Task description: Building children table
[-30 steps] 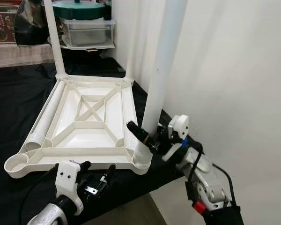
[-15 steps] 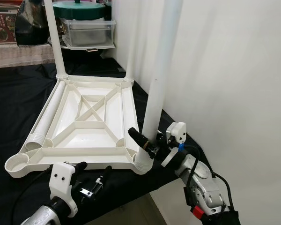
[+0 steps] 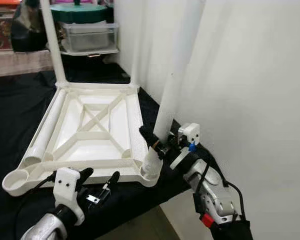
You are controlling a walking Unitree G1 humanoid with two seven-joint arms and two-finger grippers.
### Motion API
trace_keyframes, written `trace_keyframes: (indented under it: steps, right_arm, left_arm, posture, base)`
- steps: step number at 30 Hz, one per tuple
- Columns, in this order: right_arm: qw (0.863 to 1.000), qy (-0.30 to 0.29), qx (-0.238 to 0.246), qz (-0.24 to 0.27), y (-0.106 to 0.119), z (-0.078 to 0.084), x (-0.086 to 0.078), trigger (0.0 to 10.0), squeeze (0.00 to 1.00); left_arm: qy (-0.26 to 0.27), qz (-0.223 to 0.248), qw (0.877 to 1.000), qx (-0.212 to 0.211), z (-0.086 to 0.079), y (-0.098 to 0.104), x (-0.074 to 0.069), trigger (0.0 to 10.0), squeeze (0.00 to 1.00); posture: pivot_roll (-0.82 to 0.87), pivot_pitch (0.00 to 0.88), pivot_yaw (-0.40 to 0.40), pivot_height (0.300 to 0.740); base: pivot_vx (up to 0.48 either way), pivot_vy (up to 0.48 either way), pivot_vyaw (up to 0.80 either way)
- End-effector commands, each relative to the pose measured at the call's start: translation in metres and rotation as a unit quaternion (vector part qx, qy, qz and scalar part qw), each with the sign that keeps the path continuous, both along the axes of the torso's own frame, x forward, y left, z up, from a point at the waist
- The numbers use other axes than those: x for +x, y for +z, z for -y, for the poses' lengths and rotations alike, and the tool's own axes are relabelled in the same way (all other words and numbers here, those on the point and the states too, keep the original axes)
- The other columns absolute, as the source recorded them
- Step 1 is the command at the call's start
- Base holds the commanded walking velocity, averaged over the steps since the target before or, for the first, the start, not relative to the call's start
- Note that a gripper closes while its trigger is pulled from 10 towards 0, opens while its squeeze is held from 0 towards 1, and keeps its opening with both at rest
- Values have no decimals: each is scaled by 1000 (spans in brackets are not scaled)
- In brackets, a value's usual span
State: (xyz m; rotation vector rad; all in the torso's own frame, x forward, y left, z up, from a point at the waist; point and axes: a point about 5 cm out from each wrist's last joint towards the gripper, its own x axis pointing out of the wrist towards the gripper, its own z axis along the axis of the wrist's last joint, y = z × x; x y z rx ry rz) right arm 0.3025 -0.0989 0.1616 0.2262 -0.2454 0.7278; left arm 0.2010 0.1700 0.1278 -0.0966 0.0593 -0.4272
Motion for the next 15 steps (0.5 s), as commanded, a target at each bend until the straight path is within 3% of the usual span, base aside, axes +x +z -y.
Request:
trace_keyframes:
  steps: [1,15]
  right_arm:
    - [1000,5,9,3,3,-4,0,0,0]
    - [1000,20,3,-1,3,-7,-2,0,0]
  left_arm:
    - [6,-11,1000,0,-3,-4,-1,10000,0]
    - [-11,-8,1000,6,3,-4,1,10000,0]
  posture:
    - [128,0,-129,740]
    - [125,0,-130,740]
  base:
    - [0,480,0]
    - [0,0,0]
